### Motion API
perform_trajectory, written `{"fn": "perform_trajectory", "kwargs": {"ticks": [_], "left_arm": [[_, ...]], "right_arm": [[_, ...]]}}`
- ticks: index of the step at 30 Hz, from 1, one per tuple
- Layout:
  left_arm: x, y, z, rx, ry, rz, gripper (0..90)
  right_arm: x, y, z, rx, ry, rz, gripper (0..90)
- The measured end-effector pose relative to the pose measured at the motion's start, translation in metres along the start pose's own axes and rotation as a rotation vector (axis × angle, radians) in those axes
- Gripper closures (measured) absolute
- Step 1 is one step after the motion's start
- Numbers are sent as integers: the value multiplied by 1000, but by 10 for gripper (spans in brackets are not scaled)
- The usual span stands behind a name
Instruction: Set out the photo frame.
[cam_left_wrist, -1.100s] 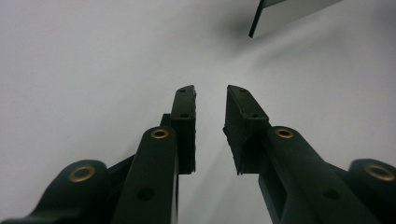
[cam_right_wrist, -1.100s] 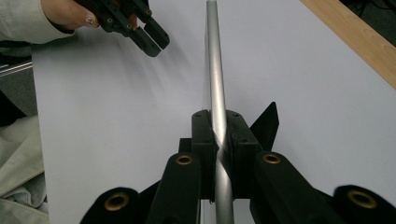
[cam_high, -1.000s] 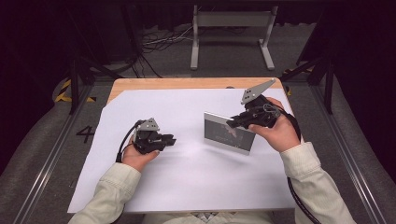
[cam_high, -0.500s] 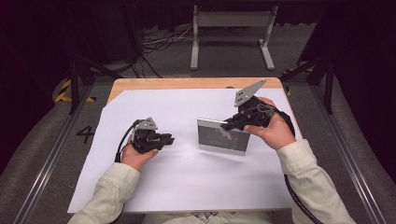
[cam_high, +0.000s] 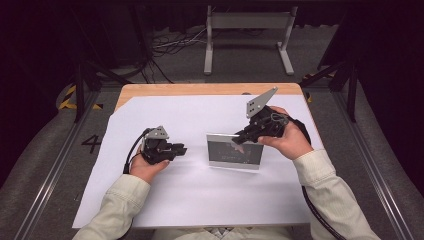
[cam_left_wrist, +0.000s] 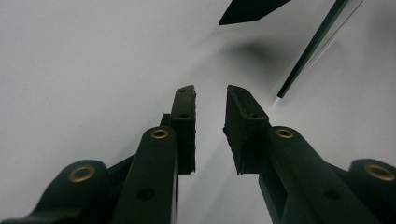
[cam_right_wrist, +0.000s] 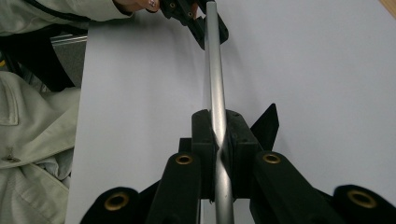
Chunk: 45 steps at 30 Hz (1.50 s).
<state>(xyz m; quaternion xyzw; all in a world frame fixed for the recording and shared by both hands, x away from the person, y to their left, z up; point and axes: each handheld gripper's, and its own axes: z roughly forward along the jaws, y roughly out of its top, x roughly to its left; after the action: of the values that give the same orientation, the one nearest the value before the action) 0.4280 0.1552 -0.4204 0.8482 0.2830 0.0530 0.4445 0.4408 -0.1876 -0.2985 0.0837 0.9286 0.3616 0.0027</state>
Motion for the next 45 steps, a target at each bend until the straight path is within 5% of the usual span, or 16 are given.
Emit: {"fn": "perform_trajectory", "kwargs": {"ticks": [16, 27, 45], "left_arm": [[0, -1, 3, 18, 2, -8, 738], [0, -1, 4, 17, -2, -8, 736], [0, -1, 5, 20, -10, -11, 735]], "right_arm": [[-13, -10, 3, 3, 16, -6, 841], [-17, -8, 4, 24, -20, -88, 815], [-25, -15, 4, 13, -70, -85, 769]]}}
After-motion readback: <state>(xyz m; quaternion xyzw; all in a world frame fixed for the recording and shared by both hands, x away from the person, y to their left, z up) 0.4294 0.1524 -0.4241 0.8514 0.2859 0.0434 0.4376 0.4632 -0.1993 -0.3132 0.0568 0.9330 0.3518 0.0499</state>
